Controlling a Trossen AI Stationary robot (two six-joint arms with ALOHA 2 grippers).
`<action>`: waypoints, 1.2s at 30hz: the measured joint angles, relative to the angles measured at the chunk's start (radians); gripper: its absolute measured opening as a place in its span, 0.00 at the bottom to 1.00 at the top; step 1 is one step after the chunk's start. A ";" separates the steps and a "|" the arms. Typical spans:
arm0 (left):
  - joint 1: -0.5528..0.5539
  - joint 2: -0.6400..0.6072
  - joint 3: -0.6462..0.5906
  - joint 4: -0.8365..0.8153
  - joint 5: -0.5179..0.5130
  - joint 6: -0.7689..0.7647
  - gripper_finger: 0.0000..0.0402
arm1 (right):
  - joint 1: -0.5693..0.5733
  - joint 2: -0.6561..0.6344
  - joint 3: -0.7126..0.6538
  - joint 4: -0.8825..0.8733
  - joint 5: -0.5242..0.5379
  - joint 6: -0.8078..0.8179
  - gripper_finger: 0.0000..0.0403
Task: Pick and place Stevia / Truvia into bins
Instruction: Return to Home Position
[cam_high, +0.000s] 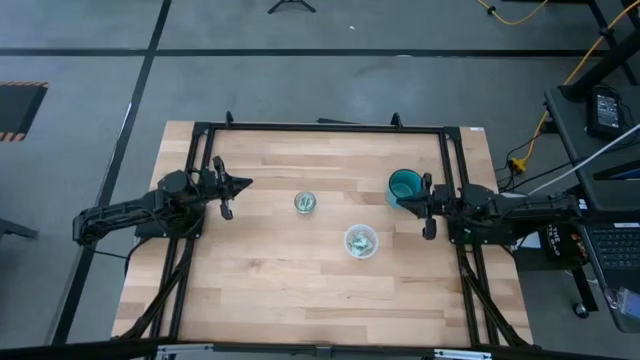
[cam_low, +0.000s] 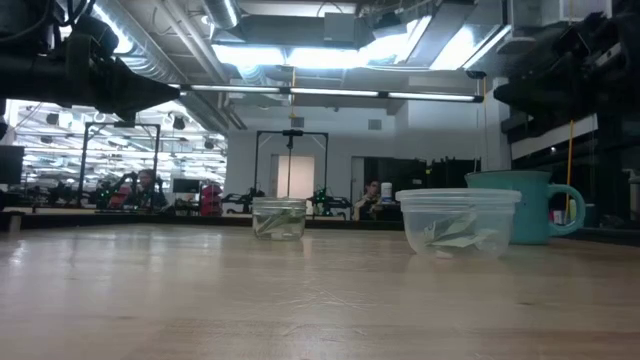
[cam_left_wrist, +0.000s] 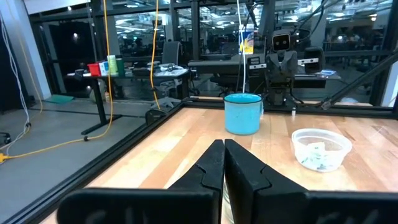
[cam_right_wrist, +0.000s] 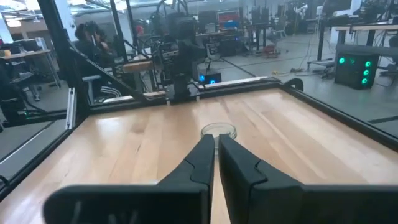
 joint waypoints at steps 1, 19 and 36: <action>0.000 0.000 0.000 0.000 0.000 0.000 0.02 | 0.000 0.000 0.000 0.000 0.000 -0.004 0.07; 0.000 0.000 0.000 0.000 0.000 0.000 0.01 | 0.010 -0.006 0.000 -0.069 0.003 -0.002 0.07; 0.000 0.000 0.000 0.000 0.000 0.000 0.01 | 0.131 -0.179 0.000 -0.142 0.000 -0.027 0.07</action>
